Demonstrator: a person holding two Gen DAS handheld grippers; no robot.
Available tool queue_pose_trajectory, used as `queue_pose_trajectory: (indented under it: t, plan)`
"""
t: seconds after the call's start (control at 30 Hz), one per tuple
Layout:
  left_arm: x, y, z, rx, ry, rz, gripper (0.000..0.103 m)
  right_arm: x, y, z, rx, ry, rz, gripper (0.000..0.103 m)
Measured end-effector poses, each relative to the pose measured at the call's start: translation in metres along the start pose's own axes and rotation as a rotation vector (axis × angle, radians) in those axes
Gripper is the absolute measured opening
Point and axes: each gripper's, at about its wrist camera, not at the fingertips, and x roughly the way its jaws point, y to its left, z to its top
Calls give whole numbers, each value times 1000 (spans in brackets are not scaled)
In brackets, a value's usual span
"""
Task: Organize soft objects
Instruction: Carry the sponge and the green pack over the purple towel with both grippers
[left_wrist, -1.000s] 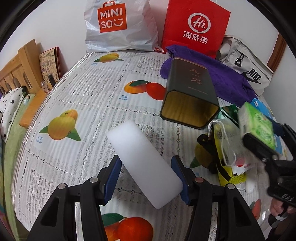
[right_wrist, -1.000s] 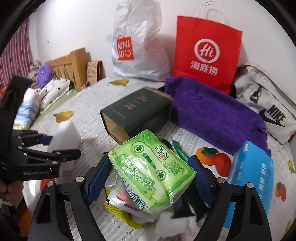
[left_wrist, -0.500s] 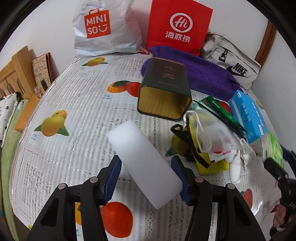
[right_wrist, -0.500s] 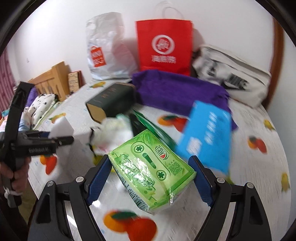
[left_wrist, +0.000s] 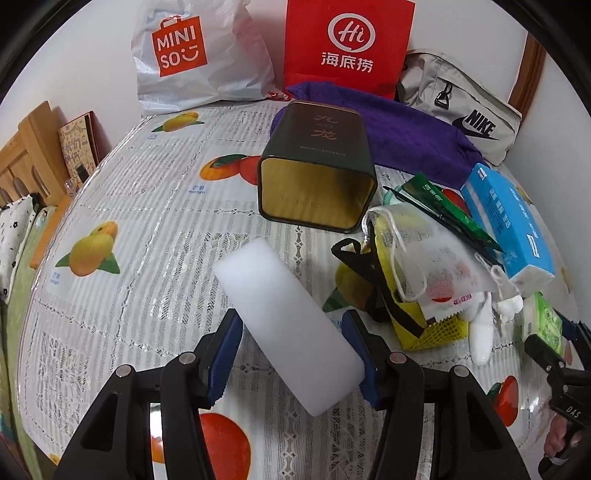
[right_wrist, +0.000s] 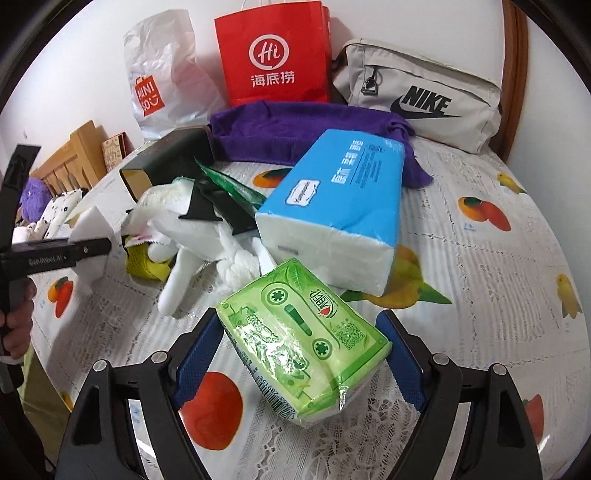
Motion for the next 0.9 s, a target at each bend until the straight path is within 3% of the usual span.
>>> queue_pose_trajectory:
  t: [0.23,0.33,0.9]
  plan:
    - [3,1,-3,-10,-12,-8,55,14,-8,-6,11,30,18,84]
    - [7,2,-4,-11,-5,-10,49,13,-10,-8,16,20,19,84]
    - [-21,10,16,-17,-48,-26,43,-20,-20,10,48,-5,40,84]
